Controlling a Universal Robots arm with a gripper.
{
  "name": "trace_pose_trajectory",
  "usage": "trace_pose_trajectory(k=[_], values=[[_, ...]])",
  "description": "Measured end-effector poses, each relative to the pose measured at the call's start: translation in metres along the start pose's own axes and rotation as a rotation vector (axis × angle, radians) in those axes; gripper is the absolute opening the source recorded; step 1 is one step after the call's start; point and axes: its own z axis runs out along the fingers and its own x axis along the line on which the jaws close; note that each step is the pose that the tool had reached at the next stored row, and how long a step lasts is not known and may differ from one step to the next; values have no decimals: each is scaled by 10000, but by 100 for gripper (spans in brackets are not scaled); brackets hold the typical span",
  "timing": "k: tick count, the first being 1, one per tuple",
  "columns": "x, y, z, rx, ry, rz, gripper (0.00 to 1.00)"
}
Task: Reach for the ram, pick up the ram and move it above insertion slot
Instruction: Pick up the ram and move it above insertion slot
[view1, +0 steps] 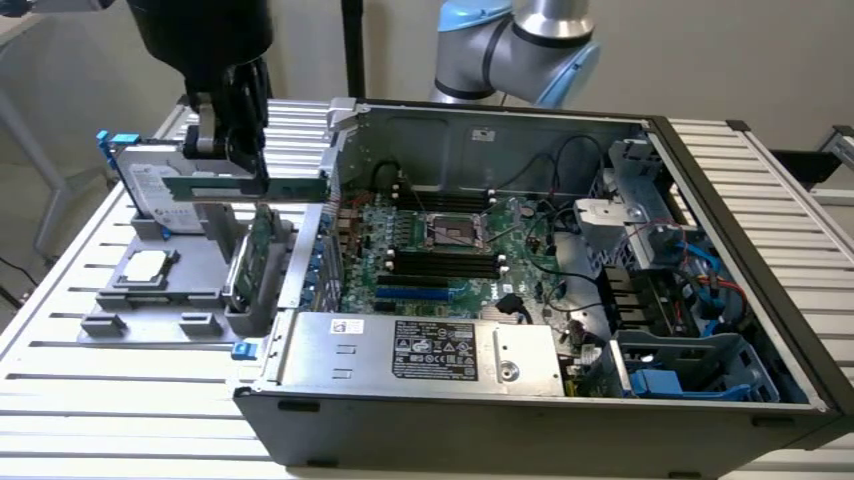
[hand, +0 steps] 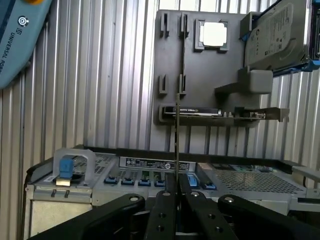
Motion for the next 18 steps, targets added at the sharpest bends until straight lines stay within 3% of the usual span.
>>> trace_pose_trajectory(k=[11, 18], values=[[18, -498, -23, 19, -294, -8, 13], [-3, -819, -27, 19, -323, -9, 13]])
